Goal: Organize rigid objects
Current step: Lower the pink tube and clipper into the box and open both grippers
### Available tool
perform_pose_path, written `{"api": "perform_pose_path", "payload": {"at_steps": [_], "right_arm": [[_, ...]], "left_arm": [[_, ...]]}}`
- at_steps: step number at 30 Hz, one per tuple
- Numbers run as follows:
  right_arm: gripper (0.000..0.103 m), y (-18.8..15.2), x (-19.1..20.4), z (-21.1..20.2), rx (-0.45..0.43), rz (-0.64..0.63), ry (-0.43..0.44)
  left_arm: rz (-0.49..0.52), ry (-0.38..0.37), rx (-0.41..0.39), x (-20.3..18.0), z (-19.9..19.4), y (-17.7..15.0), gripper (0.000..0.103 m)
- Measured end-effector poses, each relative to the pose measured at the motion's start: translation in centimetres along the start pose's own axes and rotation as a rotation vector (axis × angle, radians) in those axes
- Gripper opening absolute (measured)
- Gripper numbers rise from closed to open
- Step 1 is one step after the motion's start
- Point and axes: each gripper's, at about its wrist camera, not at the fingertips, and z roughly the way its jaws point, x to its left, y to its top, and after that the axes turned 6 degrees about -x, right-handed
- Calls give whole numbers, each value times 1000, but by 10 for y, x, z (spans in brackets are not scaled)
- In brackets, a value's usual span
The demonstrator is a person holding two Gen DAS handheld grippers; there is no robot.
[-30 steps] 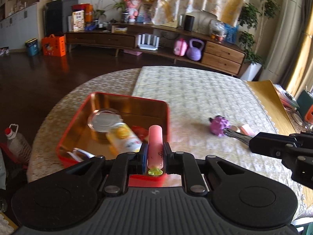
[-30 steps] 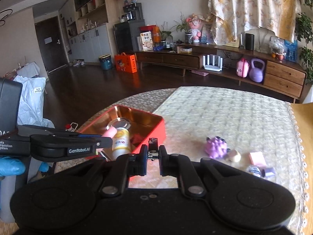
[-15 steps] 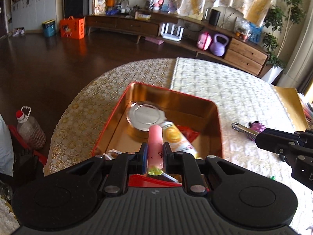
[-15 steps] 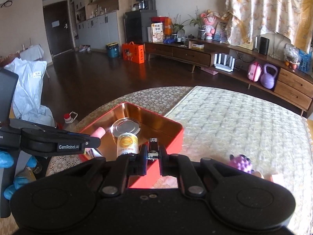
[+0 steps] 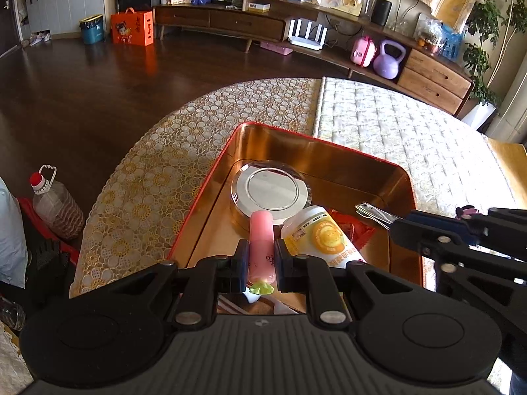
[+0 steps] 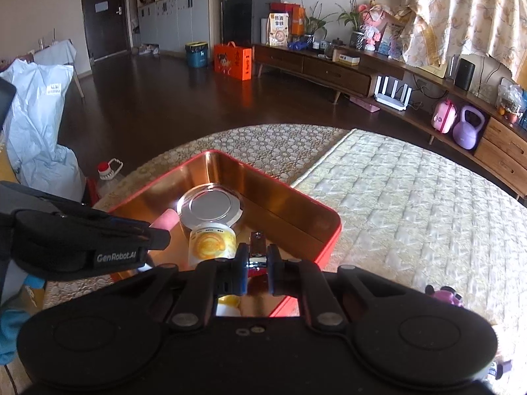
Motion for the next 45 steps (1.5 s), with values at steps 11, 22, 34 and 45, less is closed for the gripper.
{"api": "perform_pose_path", "payload": {"at_steps": [11,22,34,45], "right_arm": [[11,-5,0,10,45,24,43],[16,-10,-4,4,67,63,63],[34,-15,-6,-24,48,110,99],[46,-18,-9,-59,-3,126,103]], "left_arm": [[-36,-2,50,5,19,-3,16],[-22,2,82,1,29,-6,16],[19,23,55,-6,16,-7,16],[70,3,-15,-20,-20,-12,32]]}}
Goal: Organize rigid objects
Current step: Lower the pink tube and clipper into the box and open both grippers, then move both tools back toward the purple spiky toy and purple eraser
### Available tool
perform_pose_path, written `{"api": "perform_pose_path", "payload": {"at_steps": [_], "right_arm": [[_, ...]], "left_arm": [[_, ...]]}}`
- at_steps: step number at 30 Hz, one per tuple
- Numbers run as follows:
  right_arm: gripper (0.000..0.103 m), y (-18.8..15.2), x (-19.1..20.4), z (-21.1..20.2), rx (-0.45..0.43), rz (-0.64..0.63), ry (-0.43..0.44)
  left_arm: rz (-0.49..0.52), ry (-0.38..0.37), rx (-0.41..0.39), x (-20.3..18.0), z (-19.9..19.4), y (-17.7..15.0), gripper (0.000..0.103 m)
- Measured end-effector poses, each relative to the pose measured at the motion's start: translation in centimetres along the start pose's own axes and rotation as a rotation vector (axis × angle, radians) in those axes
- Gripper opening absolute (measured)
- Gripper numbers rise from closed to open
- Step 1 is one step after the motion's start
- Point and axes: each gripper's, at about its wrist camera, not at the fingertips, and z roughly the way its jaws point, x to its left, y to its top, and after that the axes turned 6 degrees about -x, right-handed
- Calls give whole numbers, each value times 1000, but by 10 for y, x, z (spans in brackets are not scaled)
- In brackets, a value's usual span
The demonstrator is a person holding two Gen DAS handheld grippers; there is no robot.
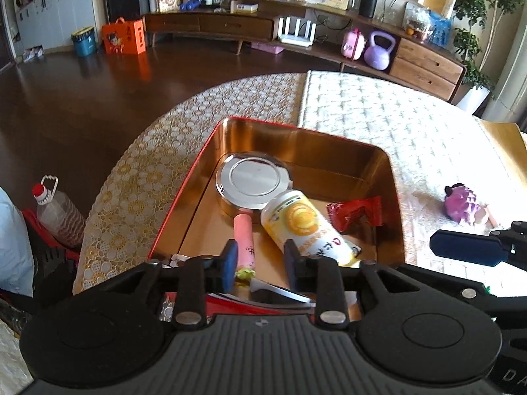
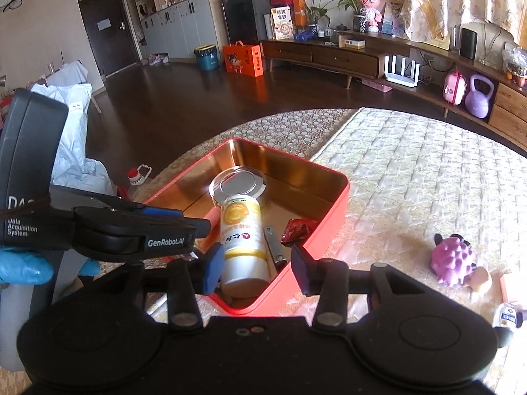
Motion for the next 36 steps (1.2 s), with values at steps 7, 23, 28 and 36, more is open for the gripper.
{"api": "perform_pose_path", "payload": {"at_steps": [7,23,28,36], "right_arm": [[53,-5,-4,-24,-31,17,-1],[89,-35,-36,-93,-130,94,-58],[99,-46,-48,-109,-129,94,-111],[102,-66,-77,-123,-76,146,-151]], "left_arm": [[35,-5,-66,-13,-27,-3,59],[89,-96,-96,-61,-65,-21,61],[101,-123,-92,-78,-69,-26,65],[128,-161,-86,-108,-70,-33,68]]}}
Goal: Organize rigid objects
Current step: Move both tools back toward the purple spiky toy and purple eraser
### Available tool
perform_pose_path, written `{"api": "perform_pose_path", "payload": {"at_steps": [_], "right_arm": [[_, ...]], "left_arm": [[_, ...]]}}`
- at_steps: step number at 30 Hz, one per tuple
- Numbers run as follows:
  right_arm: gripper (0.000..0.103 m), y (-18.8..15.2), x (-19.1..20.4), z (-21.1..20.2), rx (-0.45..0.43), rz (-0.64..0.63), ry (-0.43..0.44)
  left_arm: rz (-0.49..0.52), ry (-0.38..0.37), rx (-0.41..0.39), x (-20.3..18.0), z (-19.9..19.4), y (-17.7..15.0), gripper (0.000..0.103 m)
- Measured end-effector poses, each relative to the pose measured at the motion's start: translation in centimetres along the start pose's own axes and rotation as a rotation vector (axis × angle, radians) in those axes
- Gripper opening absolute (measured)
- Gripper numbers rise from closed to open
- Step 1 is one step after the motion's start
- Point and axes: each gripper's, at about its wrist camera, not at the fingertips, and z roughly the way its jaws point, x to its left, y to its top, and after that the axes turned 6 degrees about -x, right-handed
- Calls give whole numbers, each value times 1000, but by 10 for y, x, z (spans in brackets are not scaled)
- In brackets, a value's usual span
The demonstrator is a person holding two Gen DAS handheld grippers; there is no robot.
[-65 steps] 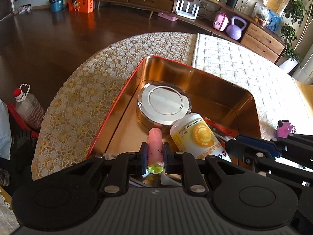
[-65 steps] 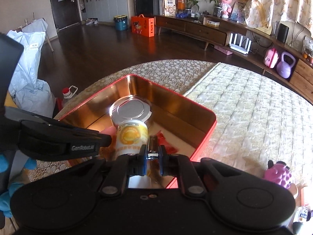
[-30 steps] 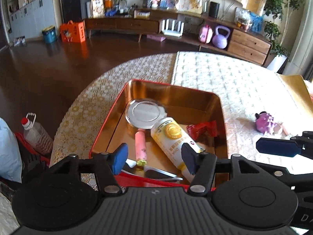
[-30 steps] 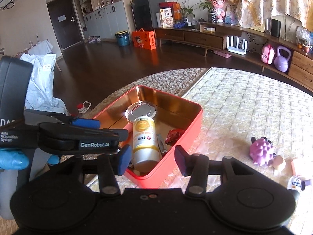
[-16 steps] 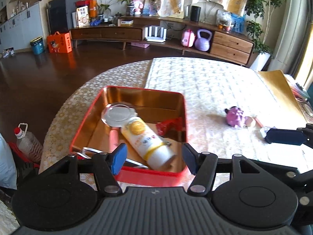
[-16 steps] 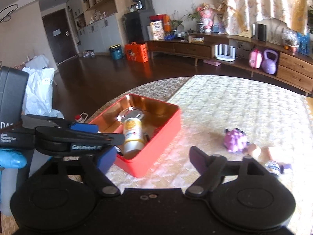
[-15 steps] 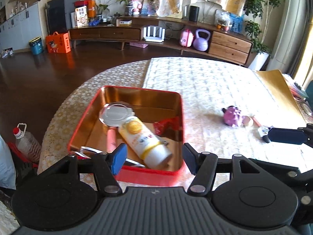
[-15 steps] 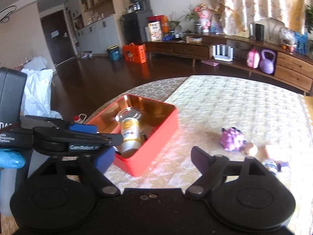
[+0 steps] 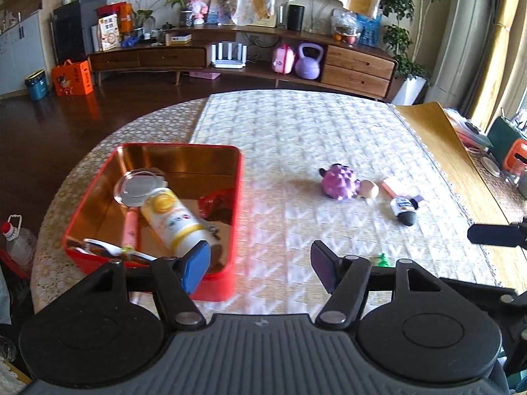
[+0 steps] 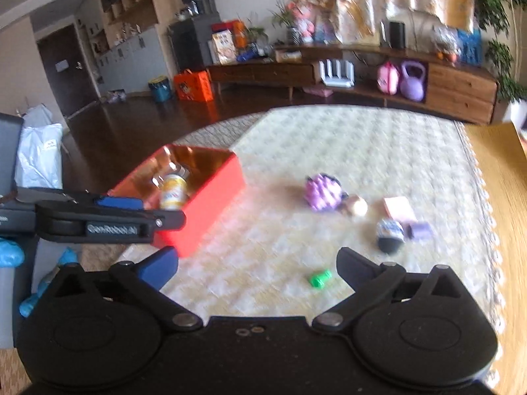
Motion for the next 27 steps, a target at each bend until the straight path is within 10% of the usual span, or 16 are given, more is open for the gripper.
{"api": "perform_pose_path", "payload": {"at_steps": [27], "right_arm": [[101,-11,-135,17,-56,68,-168]], "left_arm": [[22,-59,-4,-75,74,18,84]]}}
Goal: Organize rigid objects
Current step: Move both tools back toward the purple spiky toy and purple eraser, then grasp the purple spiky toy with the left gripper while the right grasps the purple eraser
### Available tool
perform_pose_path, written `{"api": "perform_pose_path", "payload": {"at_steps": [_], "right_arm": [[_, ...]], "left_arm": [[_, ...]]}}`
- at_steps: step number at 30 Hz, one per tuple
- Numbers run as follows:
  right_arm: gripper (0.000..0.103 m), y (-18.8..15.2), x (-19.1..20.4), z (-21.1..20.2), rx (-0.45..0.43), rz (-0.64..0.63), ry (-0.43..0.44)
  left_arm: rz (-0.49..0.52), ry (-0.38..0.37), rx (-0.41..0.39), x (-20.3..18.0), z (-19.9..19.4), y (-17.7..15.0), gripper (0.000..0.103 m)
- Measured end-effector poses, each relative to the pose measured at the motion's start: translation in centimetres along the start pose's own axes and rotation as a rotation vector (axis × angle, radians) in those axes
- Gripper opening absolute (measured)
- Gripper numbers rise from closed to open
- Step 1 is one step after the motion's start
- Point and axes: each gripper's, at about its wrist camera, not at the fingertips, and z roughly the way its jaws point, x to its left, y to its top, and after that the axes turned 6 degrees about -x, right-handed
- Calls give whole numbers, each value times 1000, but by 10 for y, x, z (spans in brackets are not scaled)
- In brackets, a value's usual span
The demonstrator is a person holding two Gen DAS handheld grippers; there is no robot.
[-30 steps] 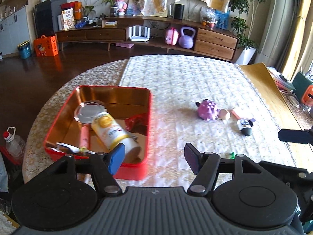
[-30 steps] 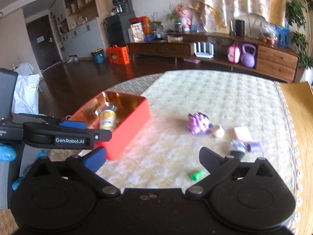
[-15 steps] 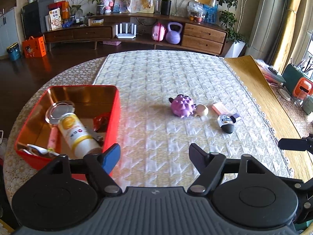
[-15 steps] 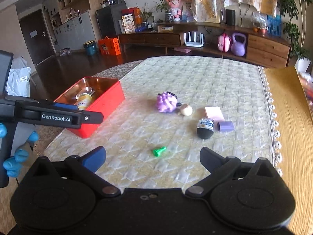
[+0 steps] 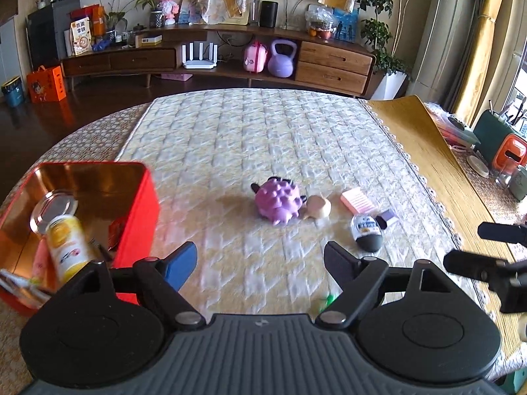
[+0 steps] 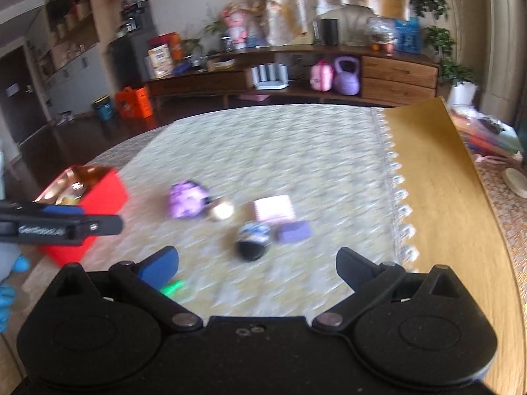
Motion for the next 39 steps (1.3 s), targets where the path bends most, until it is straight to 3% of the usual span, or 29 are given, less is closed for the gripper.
{"api": "perform_pose_path", "payload": {"at_steps": [11,16,22,35,39], "right_arm": [[97,1,-31,52,33,-2,-28],[84,0,-34,69,51,-10,-32],[77,-1,-36,84,70,-14,-27],[63,-5,-31,101,94,-38,-10],[53,-8,-26,99,88,-81,-11]], "left_arm": [[34,19,0,-15,61,18,84],[52,35,14,-18,87,22,84],[24,39,32,-15,109,22,84],[42,40,39,-16,130,18,84],[43,34,29,-16,131,17,84]]}}
